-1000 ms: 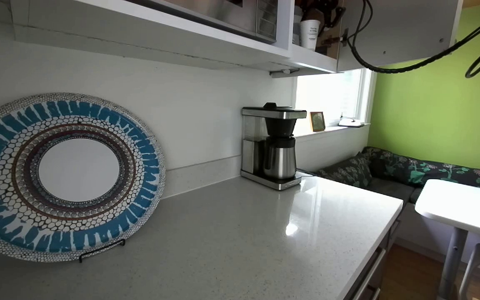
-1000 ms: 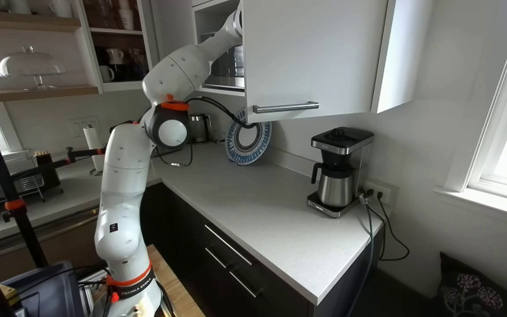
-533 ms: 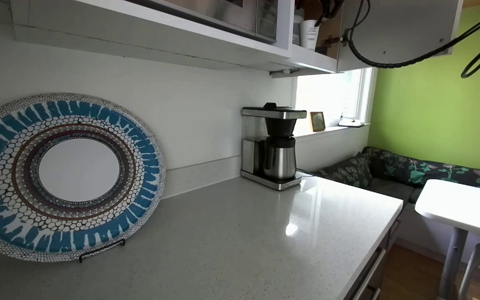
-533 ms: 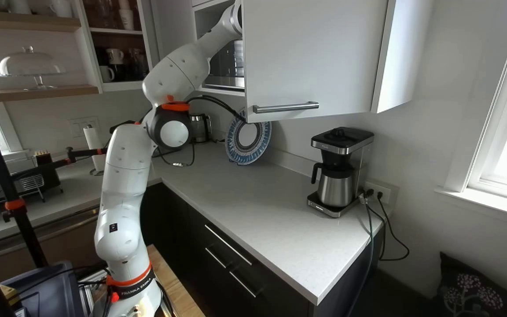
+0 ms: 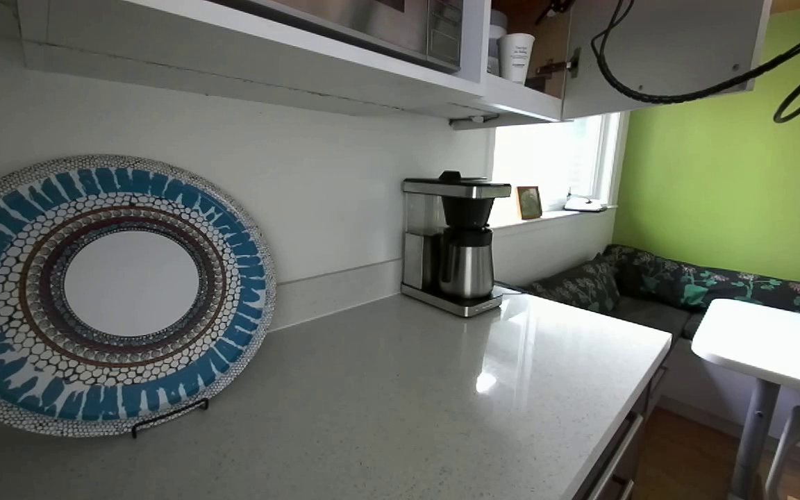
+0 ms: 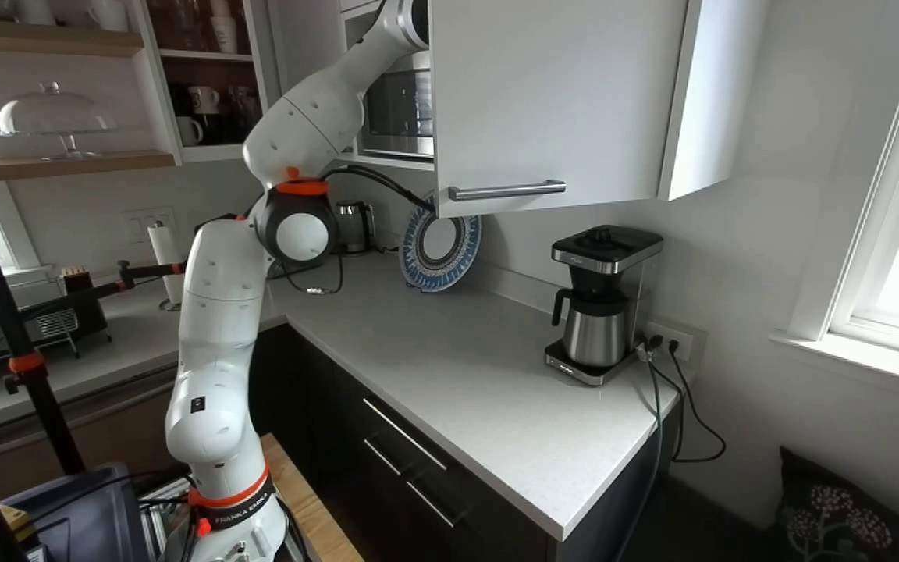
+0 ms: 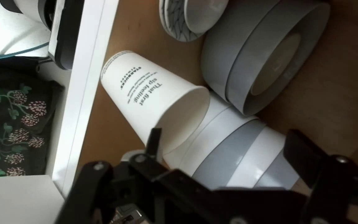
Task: Put the white cup in the top right cabinet and then close the cabinet door
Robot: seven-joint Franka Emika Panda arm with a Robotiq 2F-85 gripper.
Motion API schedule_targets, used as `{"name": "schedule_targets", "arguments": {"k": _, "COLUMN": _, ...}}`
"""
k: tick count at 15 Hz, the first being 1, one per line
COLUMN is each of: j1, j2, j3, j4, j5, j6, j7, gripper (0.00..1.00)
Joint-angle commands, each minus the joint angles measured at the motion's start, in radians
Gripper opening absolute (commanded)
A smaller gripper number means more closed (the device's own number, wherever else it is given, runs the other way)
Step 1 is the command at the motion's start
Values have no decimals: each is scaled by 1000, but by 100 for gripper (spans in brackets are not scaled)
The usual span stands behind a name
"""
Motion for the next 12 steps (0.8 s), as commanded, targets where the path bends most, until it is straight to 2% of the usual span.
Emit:
{"name": "schedule_targets", "arguments": {"k": 1, "j1": -21, "j2": -33, "j3": 14, "j4": -17, "j5": 47, "j6": -31, "j7": -69, "gripper": 100}}
{"name": "schedule_targets", "arguments": {"k": 6, "j1": -10, "j2": -87, "j3": 14, "j4": -40, "j5": 44, "j6": -95, "j7": -131, "gripper": 100}}
{"name": "schedule_targets", "arguments": {"k": 12, "j1": -3, "j2": -163, "j3": 16, "j4": -68, "j5": 20, "j6": -187, "j7": -287, "gripper": 100}}
